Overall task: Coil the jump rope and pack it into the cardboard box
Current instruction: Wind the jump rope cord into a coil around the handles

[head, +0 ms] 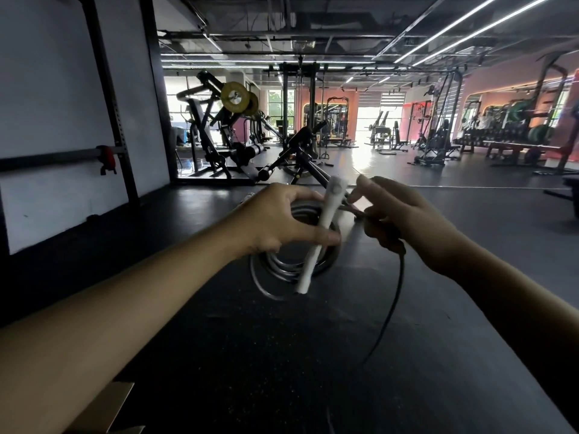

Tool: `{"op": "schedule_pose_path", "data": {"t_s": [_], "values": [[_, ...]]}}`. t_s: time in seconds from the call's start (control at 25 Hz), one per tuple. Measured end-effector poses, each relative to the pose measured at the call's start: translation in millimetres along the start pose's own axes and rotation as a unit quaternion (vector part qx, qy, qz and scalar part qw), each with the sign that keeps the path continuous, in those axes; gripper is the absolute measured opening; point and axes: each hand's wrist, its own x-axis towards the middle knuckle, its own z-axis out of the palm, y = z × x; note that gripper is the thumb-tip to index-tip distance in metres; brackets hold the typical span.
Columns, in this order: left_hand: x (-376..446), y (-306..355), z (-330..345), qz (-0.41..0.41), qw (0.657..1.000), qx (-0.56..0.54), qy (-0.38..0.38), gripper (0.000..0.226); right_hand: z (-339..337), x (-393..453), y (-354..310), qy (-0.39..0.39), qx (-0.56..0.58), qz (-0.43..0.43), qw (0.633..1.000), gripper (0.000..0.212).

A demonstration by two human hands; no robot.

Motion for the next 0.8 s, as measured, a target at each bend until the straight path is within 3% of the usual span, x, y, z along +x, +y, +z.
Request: {"op": "schedule_pose_path", "data": {"t_s": [0.08,0.16,0.28,0.36,0.44,0.6,0.68,0.8], "values": [[-3,2,12,-0.008,0.99,-0.12,0.078,0.032,0,-1,6,0.003,0.038,0.008,0.999,0.06],[2,-1,27,-0.025,0.956,-0.239,0.169,0.019,11,-5,11,0.013,0.075,0.005,0.997,0.067],[11,-4,44,-0.096,0.869,-0.38,0.302,0.025,38,-12,17,0.063,0.051,-0.021,0.997,0.056],[13,-2,52,-0.125,0.833,-0.423,0.334,0.03,56,-12,23,0.087,0.05,-0.028,0.995,0.052],[13,1,58,-0.124,0.82,-0.443,0.341,0.03,67,-8,21,0.123,0.088,-0.013,0.988,0.061],[13,-2,57,-0.104,0.814,-0.442,0.362,0.03,67,0,8,0.172,0.097,-0.012,0.98,0.05],[11,-7,54,-0.085,0.822,-0.44,0.352,0.028,64,0,4,0.15,0.11,-0.001,0.983,0.055],[8,-13,52,-0.076,0.829,-0.449,0.325,0.025,58,-1,0,0.086,0.147,0.029,0.985,0.042]]}}
